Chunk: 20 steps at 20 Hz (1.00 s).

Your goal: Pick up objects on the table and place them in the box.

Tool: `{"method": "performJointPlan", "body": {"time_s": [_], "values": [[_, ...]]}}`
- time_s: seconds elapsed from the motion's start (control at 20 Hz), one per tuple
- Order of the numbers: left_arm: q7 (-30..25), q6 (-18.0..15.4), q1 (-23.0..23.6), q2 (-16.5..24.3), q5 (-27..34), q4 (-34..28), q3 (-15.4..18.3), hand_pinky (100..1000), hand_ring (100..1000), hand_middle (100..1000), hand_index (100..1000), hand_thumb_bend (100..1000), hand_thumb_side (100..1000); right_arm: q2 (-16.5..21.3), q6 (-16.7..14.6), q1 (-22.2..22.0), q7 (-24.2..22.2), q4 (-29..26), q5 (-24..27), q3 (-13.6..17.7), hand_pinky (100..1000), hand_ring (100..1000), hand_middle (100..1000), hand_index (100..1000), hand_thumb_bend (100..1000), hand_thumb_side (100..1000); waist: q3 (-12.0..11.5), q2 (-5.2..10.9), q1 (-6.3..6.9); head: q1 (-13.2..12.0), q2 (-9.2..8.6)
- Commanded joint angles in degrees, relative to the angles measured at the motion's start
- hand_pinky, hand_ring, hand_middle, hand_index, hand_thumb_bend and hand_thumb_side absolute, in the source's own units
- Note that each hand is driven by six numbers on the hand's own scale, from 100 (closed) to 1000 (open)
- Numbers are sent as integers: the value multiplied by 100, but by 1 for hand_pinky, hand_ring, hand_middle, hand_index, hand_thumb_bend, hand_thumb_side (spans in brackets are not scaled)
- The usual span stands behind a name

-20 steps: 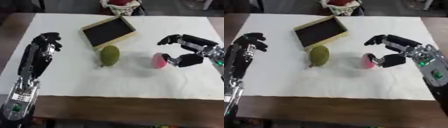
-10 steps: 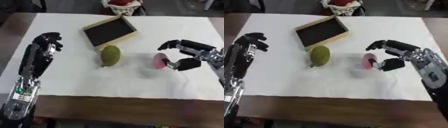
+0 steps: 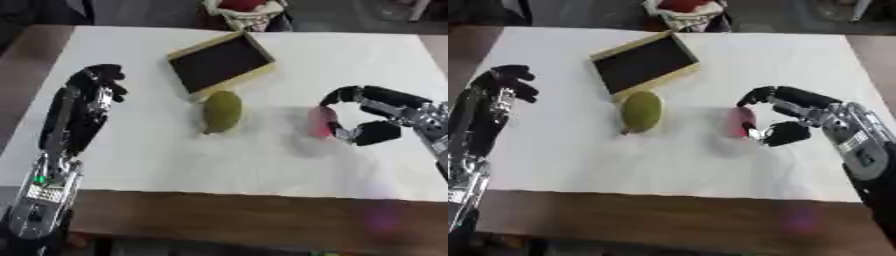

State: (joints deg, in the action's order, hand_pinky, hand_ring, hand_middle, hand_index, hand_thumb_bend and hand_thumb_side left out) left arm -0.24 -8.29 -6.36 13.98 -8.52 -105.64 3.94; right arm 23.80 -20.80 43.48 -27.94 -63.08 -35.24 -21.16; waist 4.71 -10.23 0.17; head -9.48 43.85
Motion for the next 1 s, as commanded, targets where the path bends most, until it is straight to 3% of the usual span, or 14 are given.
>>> {"method": "performJointPlan", "body": {"time_s": [0.05,0.1,0.3,0.5,0.75,1.0], "values": [[-13,-12,-16,89,29,-73,-8,552,568,612,744,100,721,39,-23,86,95,89,-185,98,899,889,859,856,100,528,0,97,2,-14,26],[-13,-13,-16,88,30,-73,-9,552,568,612,744,100,721,30,-29,84,122,121,-221,108,899,889,859,854,100,522,0,97,3,-16,26],[-13,-14,-14,86,31,-73,-9,551,568,612,744,100,720,3,-31,78,228,223,-345,140,893,880,849,802,100,331,4,97,10,-19,26],[-16,-14,-16,83,33,-71,-12,551,568,612,744,100,721,-28,-18,85,353,281,-443,167,885,867,831,733,100,204,7,98,13,-22,26],[-14,-15,-14,83,36,-72,-9,552,568,612,744,100,720,-68,21,97,739,280,-546,214,857,822,764,562,100,196,4,101,14,-29,26],[-12,-13,-14,80,42,-71,-8,551,568,612,744,100,721,-103,126,193,1298,76,-505,345,815,754,635,405,100,167,6,108,10,-38,26]]}}
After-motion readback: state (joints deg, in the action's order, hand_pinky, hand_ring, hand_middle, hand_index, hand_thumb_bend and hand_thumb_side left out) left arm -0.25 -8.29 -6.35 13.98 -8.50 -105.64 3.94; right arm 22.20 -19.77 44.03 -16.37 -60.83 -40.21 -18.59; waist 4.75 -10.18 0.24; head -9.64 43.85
